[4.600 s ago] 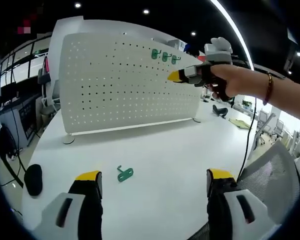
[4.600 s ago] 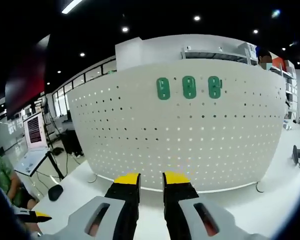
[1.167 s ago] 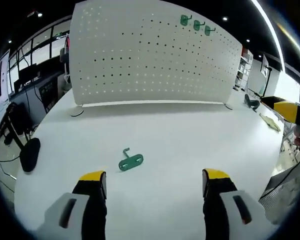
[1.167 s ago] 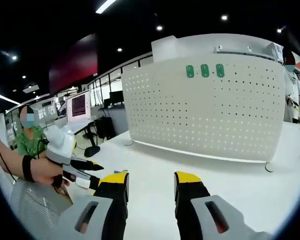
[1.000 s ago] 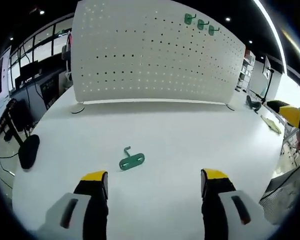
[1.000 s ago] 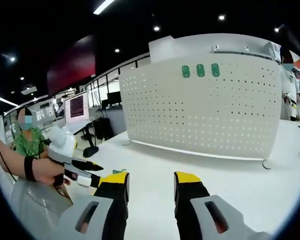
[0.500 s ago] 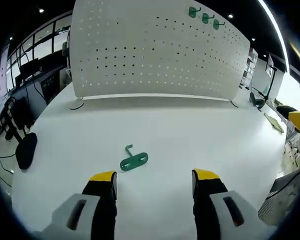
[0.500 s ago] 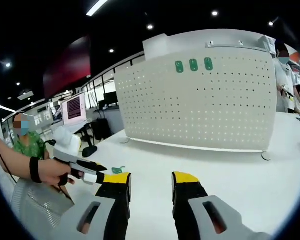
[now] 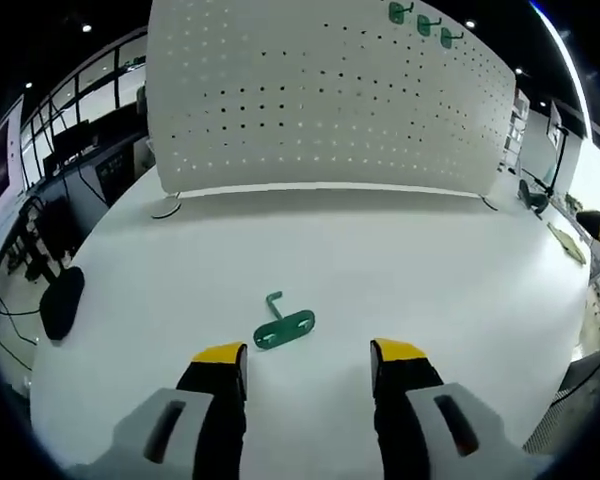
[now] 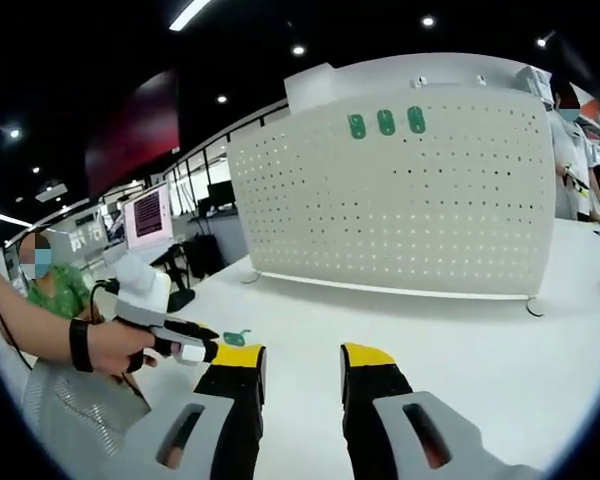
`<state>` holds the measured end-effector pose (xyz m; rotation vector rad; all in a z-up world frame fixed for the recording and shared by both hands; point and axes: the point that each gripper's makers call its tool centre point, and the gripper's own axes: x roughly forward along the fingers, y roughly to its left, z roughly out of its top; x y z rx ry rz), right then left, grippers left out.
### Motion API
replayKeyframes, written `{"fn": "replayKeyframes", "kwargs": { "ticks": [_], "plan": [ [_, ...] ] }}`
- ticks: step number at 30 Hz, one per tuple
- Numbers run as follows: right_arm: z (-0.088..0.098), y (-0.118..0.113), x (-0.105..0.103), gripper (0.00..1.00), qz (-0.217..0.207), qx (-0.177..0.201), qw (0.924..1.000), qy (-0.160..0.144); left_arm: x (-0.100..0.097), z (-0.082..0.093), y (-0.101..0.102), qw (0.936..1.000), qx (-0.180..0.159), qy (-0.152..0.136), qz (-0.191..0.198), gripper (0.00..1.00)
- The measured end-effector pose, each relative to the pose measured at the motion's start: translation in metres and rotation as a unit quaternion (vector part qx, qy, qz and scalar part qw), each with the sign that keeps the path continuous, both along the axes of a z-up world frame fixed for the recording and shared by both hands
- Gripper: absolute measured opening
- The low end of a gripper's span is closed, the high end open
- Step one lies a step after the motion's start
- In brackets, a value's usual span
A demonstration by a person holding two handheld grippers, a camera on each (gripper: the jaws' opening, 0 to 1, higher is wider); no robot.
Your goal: Insert the hook assembly into the mounting plate slot until the hook locks in place.
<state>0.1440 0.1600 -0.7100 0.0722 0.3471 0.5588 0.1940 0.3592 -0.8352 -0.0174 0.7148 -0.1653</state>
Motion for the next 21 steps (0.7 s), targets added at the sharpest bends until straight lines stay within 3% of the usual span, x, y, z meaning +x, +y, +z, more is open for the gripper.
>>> {"fn": "replayKeyframes", "kwargs": {
  "ticks": [1,3,9,21],
  "plan": [
    [-0.004,0.0,0.0,0.29,0.001,-0.003,1.0,0.005,0.001,0.0,0.0,1.0,0.001,-0.001,0.003,0.51],
    [-0.007,0.0,0.0,0.29,0.001,-0.007,0.9999,0.009,0.004,0.0,0.003,0.9993,0.037,-0.01,0.005,0.53],
    [-0.006,-0.001,0.001,0.28,0.001,-0.005,0.9999,0.009,0.006,-0.003,-0.001,0.9987,0.044,-0.007,0.025,0.45],
    [-0.01,-0.009,0.003,0.27,-0.013,0.005,0.9998,0.015,0.013,-0.013,0.002,0.997,0.054,0.005,0.055,0.42]
  ]
}}
